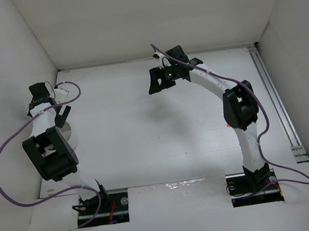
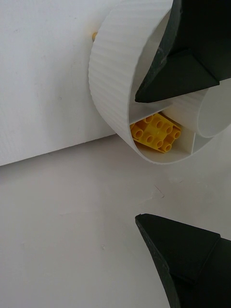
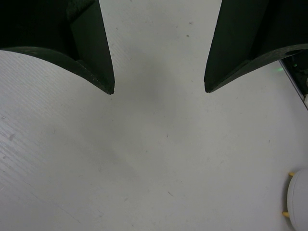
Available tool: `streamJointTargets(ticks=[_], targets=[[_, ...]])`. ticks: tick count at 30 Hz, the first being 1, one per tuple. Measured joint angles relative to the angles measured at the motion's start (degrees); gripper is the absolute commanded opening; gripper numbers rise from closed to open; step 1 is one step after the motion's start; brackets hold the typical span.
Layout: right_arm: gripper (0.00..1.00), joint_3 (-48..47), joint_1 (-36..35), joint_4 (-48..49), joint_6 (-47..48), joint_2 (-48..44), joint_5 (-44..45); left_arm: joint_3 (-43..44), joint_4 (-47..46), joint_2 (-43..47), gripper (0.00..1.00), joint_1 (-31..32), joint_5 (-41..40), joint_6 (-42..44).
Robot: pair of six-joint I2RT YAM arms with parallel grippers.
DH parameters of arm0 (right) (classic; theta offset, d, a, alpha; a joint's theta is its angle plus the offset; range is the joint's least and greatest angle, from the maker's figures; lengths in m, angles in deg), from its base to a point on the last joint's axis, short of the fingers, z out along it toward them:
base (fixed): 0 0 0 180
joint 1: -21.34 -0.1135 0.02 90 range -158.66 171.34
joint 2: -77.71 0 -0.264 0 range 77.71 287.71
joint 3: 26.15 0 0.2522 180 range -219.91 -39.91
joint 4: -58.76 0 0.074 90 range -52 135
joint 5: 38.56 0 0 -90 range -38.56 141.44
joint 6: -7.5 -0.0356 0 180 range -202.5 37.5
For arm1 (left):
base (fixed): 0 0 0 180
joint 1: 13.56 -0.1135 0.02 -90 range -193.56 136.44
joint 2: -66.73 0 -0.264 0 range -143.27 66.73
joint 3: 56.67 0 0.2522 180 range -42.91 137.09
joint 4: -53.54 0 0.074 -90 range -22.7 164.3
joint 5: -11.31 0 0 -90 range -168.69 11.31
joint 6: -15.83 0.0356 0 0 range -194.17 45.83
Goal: Sort the legos into containers by color
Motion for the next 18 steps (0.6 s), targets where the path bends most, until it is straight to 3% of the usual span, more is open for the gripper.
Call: streamJointTargets(ticks=[18], targets=[[0.80,0.0,0.0,0.0,0.0,0.0,0.0,0.0,-0.4,0.0,1.00,-0.2,-0.5,-0.9]])
